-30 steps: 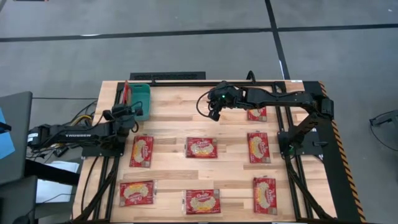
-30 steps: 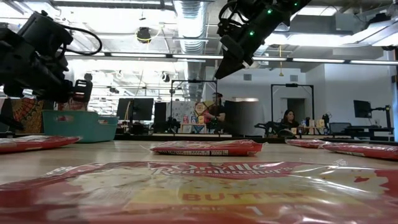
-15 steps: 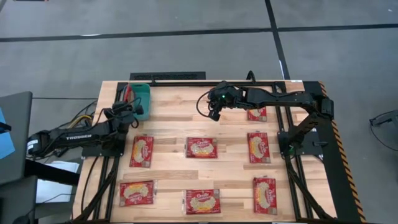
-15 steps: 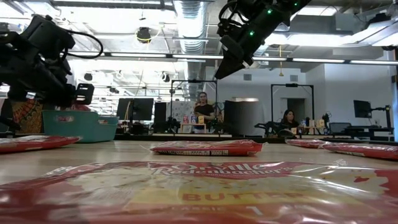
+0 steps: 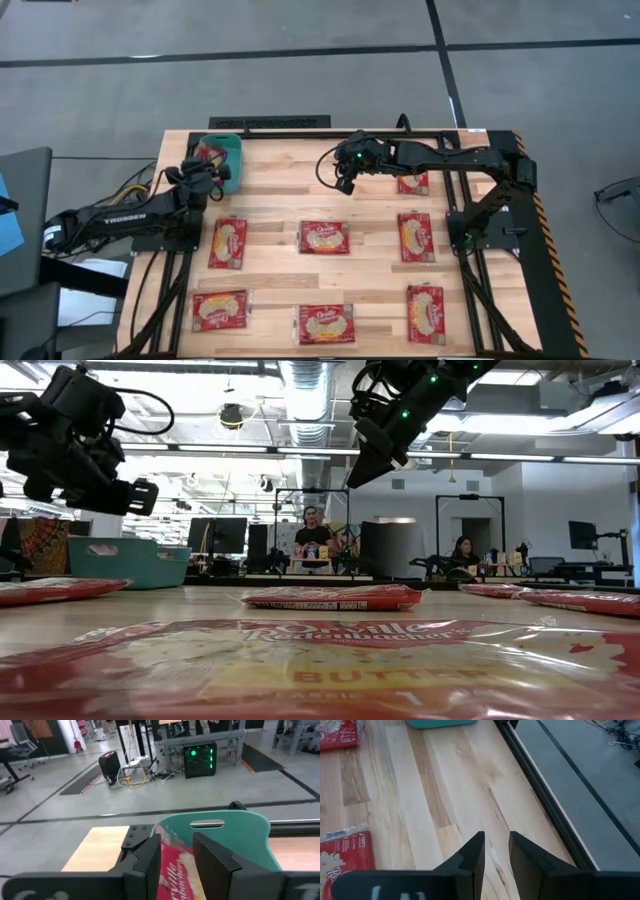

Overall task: Sort popcorn bags into baskets
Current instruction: Put the red popcorn bag in the blue bin

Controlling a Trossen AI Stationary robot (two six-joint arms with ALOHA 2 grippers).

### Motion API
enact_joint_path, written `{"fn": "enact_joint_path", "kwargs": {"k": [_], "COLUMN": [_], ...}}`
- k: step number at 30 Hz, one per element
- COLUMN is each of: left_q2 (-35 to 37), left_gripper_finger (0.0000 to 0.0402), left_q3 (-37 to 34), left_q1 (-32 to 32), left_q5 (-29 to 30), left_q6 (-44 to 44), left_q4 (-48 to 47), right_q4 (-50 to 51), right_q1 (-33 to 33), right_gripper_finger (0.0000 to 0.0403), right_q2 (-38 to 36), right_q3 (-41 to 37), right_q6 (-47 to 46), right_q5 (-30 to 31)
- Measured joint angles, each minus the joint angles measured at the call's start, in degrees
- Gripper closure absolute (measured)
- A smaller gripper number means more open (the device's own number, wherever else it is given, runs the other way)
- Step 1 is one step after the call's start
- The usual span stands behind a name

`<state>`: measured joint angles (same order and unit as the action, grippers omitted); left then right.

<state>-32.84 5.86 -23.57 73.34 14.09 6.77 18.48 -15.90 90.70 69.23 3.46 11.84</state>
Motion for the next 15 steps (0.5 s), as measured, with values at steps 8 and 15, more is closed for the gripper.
{"fn": "enact_joint_path", "kwargs": {"k": [8,15], "left_q2": [0.0,-0.42], "left_gripper_finger": [0.0291,0.0291], "left_q3": [3.21,7.01], "left_q1": [0.0,0.01], "left_q5": [-3.02,-25.75], "left_q6": [-6.5,-7.33], "left_q4": [0.0,0.81], "right_q4": [0.35,-5.58], "right_q1": [0.15,0.11], "right_gripper_finger": [0.0292,0.0292], "right_q2": [0.0,-0.02], "right_q3": [-0.02,-6.76], "right_q6": [-0.72,-4.81], "right_q5": [0.0,-2.17]}}
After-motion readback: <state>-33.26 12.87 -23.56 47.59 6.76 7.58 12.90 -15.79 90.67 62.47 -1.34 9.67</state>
